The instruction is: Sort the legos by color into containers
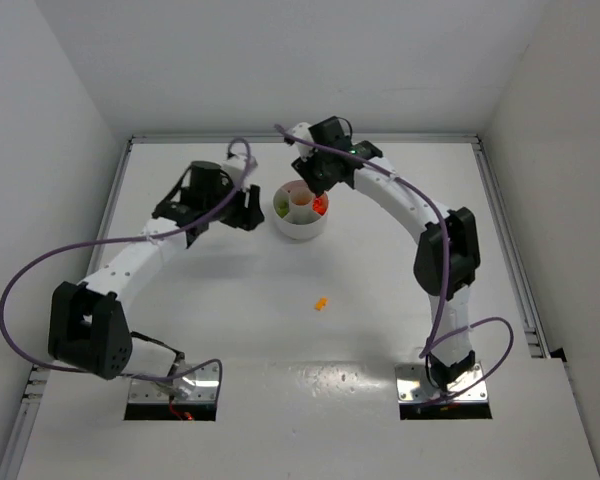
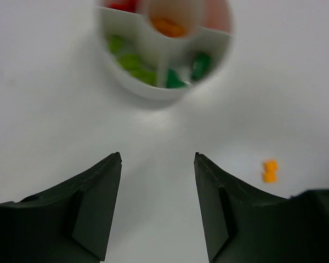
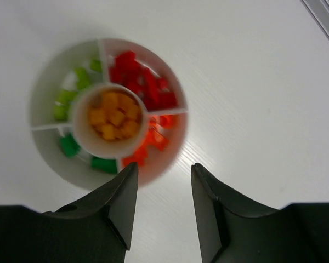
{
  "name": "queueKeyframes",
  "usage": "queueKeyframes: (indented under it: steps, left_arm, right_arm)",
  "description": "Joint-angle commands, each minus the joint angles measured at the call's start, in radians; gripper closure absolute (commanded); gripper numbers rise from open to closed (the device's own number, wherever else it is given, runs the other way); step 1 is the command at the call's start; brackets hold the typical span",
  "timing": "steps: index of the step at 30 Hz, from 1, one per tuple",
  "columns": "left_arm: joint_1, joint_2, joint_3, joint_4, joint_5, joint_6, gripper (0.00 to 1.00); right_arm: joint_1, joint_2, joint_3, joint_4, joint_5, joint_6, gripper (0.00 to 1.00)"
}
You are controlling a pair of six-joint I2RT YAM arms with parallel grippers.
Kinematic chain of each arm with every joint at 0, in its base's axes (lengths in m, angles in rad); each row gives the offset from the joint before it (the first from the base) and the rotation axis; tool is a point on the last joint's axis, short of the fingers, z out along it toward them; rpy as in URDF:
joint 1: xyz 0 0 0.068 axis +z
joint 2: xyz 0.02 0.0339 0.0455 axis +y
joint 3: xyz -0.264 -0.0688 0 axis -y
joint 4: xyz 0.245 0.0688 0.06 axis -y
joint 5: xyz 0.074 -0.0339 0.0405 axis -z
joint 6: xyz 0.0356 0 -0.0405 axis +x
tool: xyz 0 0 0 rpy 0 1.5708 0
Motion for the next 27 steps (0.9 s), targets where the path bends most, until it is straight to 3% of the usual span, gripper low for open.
queueKeyframes:
  steps: [1, 6, 9, 18, 27]
  left_arm:
    - [-0.207, -0.058, -0.077, -0.011, -0.004, 0.079, 0.38]
    - [-0.511, 0.046, -0.090, -0.053, -0.128, 0.100, 0.38]
    - [-0.606, 0.135, -0.038, -0.106, -0.153, 0.091, 0.40]
    - [-0.720, 0.376, 0.082, -0.137, -0.191, 0.030, 0.42]
    - [-0.762, 0.487, 0.134, -0.146, -0.220, 0.030, 0.43]
  right_arm:
    - [-0.143, -0.151, -0.083, 0.039, 0.064, 0.050, 0.56]
    - [-0.274, -0.284, -0.287, 0.039, -0.011, 0.059, 0.56]
    - [-0.300, -0.352, -0.373, 0.048, -0.030, 0.050, 0.56]
    - [-0.343, -0.410, -0.426, 0.048, -0.053, 0.050, 0.56]
    - [-0.352, -0.401, -0.407, 0.039, -0.082, 0.050, 0.56]
